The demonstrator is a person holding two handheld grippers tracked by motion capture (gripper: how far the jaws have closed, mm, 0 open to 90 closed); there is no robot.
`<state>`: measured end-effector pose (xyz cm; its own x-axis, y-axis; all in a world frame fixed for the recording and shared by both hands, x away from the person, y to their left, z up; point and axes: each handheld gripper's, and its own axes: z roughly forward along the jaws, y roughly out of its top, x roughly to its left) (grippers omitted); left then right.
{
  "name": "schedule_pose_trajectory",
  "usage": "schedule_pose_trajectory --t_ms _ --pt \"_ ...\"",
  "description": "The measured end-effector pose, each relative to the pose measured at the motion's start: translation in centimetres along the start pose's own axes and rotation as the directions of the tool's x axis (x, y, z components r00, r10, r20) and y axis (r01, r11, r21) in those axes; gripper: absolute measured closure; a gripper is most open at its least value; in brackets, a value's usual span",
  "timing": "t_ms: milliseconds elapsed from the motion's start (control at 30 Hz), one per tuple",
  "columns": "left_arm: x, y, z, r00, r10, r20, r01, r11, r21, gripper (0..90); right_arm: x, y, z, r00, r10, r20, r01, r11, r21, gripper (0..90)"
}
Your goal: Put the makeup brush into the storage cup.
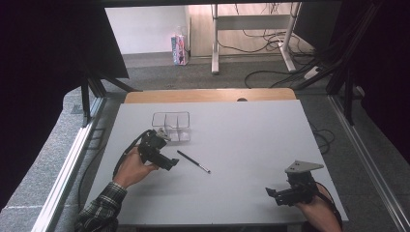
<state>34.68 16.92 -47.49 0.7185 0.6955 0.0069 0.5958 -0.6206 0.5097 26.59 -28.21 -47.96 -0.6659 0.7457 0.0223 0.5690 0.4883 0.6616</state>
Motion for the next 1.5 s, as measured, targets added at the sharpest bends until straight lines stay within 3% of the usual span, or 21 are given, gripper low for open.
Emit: schedule_pose_trajectory --t_ms 533,567,833,1233,1500 --pt "-1.4 2.9 2.3 0.9963 0.062 0.059 -0.065 0.9969 0.045 0.1 0.0 0.0 0.0 0.9999 -0.006 -0.012 0.007 1.000 0.008 0.0" --pt "-1.3 3.1 2.4 0.9943 0.091 0.055 -0.095 0.9931 0.070 0.0 0.0 0.0 0.0 0.9999 -0.007 -0.013 0.007 1.000 0.009 0.0" --pt "-2.0 4.5 3.3 0.9896 0.125 0.071 -0.131 0.9876 0.087 0.1 0.0 0.0 0.1 0.9997 -0.012 -0.019 0.012 1.000 0.011 0.0" --pt "-3.1 6.6 4.7 0.9758 0.199 0.090 -0.209 0.9695 0.127 0.4 0.0 0.0 0.1 0.9996 -0.015 -0.023 0.015 1.000 0.014 0.0" --pt "-3.0 6.3 6.3 0.9674 0.236 0.093 -0.248 0.9565 0.154 5.4 0.0 0.0 0.1 0.9994 -0.014 -0.031 0.015 1.000 0.015 0.1"
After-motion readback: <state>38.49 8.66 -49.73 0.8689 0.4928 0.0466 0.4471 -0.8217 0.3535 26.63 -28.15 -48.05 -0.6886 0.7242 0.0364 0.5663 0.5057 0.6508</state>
